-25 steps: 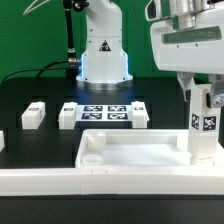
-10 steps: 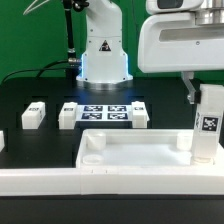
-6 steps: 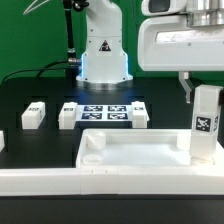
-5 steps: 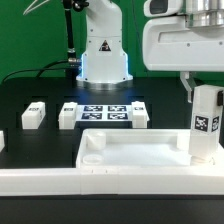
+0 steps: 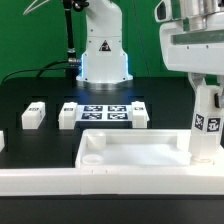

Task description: Assemble desk

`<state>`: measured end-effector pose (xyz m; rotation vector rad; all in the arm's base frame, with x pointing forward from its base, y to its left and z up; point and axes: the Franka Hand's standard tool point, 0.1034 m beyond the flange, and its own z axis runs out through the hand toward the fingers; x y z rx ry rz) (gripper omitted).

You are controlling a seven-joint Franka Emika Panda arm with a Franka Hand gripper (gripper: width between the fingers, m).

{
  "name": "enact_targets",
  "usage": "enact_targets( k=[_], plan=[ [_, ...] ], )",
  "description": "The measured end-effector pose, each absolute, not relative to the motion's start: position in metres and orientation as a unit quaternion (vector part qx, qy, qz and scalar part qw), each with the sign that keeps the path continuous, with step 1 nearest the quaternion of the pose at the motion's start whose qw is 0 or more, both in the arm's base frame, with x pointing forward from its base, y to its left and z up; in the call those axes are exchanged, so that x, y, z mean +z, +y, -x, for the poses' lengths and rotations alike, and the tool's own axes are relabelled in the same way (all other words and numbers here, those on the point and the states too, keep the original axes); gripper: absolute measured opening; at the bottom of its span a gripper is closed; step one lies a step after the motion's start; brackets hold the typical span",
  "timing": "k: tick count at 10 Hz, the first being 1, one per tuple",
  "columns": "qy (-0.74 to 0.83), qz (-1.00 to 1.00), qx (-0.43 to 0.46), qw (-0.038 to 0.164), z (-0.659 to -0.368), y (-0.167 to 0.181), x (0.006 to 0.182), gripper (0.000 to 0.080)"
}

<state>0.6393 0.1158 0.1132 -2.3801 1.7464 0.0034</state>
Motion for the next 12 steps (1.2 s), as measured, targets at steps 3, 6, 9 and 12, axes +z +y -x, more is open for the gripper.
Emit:
enact_targets(
  k=[3,6,9,12],
  plan=[
    [0.400,0.912,-0.021,0.086,-0.639,0.117,0.113,0.0638],
    [0.285,0.955,-0.032,0.081,-0.639,0.117,0.113,0.0647],
    [0.113,0.991,-0.047,0.060,-0.645,0.108,0.118,0.0649],
    [0.026,0.997,-0.063,0.042,-0.648,0.109,0.118,0.0649]
  ],
)
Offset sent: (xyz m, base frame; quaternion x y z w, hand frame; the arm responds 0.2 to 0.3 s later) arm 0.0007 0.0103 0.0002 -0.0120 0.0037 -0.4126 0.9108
